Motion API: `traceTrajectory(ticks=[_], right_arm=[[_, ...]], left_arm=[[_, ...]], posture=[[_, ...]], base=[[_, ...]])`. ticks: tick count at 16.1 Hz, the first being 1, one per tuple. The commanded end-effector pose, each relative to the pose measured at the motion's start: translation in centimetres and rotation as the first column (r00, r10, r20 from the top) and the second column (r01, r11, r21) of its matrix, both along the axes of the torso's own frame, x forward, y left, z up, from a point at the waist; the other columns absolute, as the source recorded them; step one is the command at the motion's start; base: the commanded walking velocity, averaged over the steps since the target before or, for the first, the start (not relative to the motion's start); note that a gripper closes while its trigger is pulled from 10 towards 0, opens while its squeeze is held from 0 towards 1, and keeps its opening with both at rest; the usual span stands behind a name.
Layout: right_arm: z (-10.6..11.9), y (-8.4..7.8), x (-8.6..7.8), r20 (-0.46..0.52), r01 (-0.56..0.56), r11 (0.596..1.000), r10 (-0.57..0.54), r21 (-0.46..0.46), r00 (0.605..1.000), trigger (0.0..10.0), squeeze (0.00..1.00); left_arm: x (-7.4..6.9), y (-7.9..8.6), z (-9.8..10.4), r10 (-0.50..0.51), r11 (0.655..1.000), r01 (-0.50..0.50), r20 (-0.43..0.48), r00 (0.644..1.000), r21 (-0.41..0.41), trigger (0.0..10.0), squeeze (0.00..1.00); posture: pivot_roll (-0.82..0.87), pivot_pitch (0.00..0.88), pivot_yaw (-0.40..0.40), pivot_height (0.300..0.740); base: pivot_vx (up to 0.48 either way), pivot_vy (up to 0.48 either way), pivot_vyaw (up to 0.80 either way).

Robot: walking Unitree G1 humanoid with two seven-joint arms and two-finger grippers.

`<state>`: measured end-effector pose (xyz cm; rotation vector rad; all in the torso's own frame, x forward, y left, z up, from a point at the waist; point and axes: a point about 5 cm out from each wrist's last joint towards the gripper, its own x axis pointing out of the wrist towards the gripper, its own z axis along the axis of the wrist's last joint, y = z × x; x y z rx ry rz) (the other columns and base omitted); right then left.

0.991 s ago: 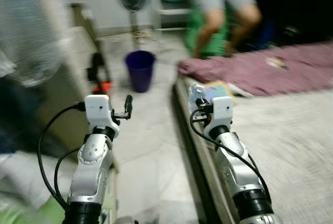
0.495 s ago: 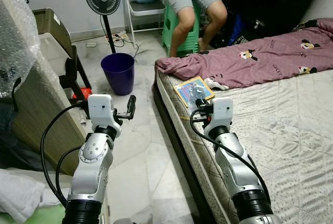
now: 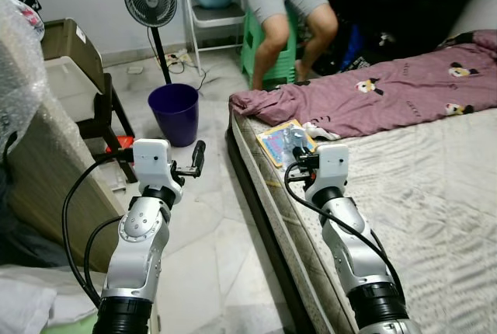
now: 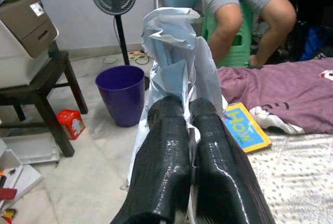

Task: Clean up the room

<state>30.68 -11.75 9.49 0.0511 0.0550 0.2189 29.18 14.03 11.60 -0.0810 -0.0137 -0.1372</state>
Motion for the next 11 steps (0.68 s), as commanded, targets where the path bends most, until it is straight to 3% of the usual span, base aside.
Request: traceTrajectory(ticks=[1, 11], right_arm=[[0.63, 0.23, 0.25, 0.022, -0.002, 1.000, 0.001, 0.012, 1.000, 10.0, 0.00], [0.62, 0.45, 0.36, 0.022, 0.000, 1.000, 0.000, 0.024, 1.000, 10.0, 0.00]], left_arm=[[0.22, 0.19, -0.03, 0.005, 1.000, -0.005, -0.002, 1.000, 0.002, 10.0, 0.00], [0.35, 0.24, -0.02, -0.002, 1.000, 0.002, -0.001, 1.000, 0.013, 10.0, 0.00]], posture=[[0.07, 0.000, 0.038, 0.740], [0.08, 0.000, 0.045, 0.740]], base=[[0.322, 0.000, 0.00], [0.326, 0.000, 0.00]])
